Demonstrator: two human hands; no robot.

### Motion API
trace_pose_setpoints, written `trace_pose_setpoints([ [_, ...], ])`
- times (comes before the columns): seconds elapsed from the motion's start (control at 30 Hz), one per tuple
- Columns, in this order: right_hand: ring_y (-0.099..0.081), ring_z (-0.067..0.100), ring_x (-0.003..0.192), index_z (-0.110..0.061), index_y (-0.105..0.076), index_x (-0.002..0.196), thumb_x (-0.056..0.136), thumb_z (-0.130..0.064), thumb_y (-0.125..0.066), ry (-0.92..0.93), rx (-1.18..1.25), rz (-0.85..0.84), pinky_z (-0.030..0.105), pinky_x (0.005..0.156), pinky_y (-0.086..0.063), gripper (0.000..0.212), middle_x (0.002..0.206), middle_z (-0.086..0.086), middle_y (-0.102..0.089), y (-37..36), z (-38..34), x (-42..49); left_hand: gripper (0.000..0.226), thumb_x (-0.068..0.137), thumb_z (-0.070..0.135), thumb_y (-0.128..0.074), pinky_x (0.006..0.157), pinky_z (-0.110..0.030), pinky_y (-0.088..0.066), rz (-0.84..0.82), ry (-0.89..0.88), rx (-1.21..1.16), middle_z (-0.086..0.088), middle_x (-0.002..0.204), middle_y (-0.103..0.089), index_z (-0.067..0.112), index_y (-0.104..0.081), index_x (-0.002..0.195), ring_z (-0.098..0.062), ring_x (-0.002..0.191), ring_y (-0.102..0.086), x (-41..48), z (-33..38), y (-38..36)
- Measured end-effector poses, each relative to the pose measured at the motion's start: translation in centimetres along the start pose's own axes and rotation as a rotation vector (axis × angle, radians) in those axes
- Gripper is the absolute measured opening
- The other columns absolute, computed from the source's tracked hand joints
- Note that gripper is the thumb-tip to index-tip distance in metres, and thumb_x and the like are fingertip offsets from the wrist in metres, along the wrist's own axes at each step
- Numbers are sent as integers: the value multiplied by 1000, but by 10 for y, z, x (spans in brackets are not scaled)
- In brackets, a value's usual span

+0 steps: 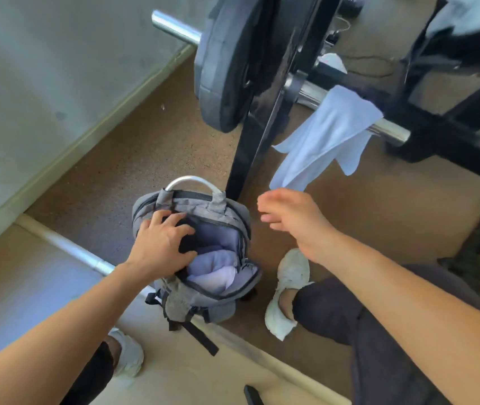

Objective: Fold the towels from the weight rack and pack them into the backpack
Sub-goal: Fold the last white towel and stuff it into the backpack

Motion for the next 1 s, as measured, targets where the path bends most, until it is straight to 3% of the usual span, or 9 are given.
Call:
trace_pose_setpoints([
  [0.07, -68, 17, 102, -18, -67, 114, 96, -24, -66, -32, 205, 218, 33, 90, -57, 19, 111, 1, -68, 40, -6, 7, 41, 84, 53, -67, 92, -40, -51, 78, 26, -176, 6, 126, -70, 31, -74, 118, -23, 119, -60, -4, 4, 12],
  [0.17, -68, 21, 103, -22, -66, 105, 93, -37, -71, -1, 387, 512, 41, 93, -57, 20, 110, 2, -68, 85, -14, 18, 5, 89, 36, -76, 80, -31, -56, 51, 123, -496, 20, 90, -75, 35, -76, 94, -1, 88, -69, -9, 16, 21],
  [0.33, -66, 35, 102, 2, -63, 110, 93, -42, -68, 87, 457, 663, 51, 96, -55, 48, 113, 23, -66, 117, -43, 33, 10, 92, 22, -76, 76, -25, -52, 71, 217, -915, 8, 78, -77, 26, -78, 82, -4, 75, -69, 1, 59, 45],
  [0.43, -67, 35, 101, -4, -68, 96, 98, -37, -62, 85, 406, 618, 51, 96, -55, 34, 106, 21, -68, 121, -49, 38, 10, 94, 16, -73, 77, -25, -53, 80, 222, -1126, 2, 78, -77, 19, -80, 88, -5, 75, -68, 9, 91, 65],
  [0.53, -71, 24, 88, -26, -65, 79, 97, -35, -63, 109, 437, 483, 48, 93, -58, 20, 84, 2, -70, 110, -51, 32, 9, 94, 16, -73, 76, -24, -51, 139, 197, -1181, 6, 86, -76, 19, -78, 100, -3, 81, -69, 14, 116, 90],
  [0.67, -73, 21, 84, -24, -70, 87, 96, -28, -68, 168, 544, 333, 38, 84, -62, 9, 85, 1, -73, 97, -48, 4, 65, 78, 48, -78, 110, -44, -44, 209, 165, -985, 9, 137, -49, 34, -56, 138, -19, 137, -43, 15, 137, 102],
  [0.77, -70, 19, 76, -12, -71, 87, 95, -17, -69, 198, 638, 187, 31, 72, -60, 9, 79, 5, -72, 79, -49, -27, 92, 70, 58, -73, 118, -51, -35, 196, 39, -954, 10, 147, -39, 36, -38, 152, -18, 146, -32, 5, 167, 112],
  [0.93, -74, 28, 87, -7, -76, 96, 93, -21, -71, 339, 480, 66, 46, 88, -59, 15, 91, 13, -77, 57, -50, -78, 41, 92, 15, -66, 100, -45, -54, 322, -83, -1080, 1, 124, -69, 21, -58, 132, -11, 117, -65, -27, 188, 130],
  [1.0, -73, 24, 87, -9, -77, 94, 95, -21, -68, 423, 376, 88, 42, 87, -59, 14, 88, 9, -77, 59, -50, -99, 25, 97, 5, -55, 85, -30, -54, 376, -48, -1046, 4, 107, -71, 16, -63, 118, -4, 99, -66, -48, 182, 137],
])
Point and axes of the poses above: each hand's wrist, its own x-axis towards the middle knuckle, its own y-axis out of the back of the hand, z = x × y, the point moved 7 cm from there along x, towards the middle knuckle
